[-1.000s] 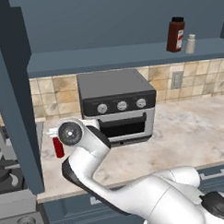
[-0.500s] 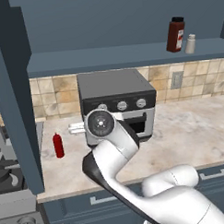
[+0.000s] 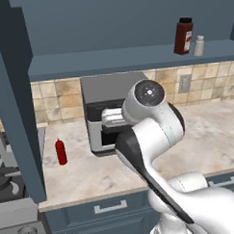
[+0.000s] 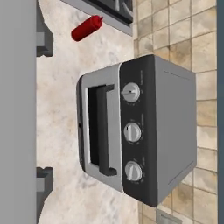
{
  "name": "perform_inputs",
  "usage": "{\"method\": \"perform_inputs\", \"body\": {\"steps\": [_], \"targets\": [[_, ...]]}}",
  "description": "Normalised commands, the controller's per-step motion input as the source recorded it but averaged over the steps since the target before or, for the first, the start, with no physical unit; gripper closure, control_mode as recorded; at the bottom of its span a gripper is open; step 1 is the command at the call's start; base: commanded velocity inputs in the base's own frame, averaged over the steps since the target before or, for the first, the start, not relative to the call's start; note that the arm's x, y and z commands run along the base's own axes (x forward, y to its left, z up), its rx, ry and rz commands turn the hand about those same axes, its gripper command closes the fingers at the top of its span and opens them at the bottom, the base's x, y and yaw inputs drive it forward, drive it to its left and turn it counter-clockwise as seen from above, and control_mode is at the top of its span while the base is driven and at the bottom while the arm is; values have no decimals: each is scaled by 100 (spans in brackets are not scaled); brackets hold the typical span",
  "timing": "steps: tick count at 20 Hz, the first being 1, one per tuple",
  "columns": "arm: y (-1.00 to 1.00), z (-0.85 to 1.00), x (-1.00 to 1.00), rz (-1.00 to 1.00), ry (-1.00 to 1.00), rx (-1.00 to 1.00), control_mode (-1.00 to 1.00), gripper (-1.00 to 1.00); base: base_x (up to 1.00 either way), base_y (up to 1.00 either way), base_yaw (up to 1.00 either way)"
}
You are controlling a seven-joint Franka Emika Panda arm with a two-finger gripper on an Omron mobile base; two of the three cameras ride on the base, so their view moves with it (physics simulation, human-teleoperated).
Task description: Collect the paprika, ketchup, and shaker from the cabinet and place them next to the stove.
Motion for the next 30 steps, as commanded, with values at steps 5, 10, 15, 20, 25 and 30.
{"method": "perform_inputs", "body": {"steps": [5, 10, 15, 20, 25, 30], "targets": [[-91, 56, -2, -5, 9, -1, -100, -100, 0, 0, 0], [-94, 46, 0, -5, 3, -3, -100, -100, 0, 0, 0], [-98, 30, 0, -5, 0, -3, -100, -100, 0, 0, 0], [-88, 0, -6, -5, -10, -1, -100, -100, 0, 0, 0], [-67, -10, -2, 0, -9, -5, -100, -100, 0, 0, 0], [-76, 13, -8, 0, -27, -4, -100, -100, 0, 0, 0]]}}
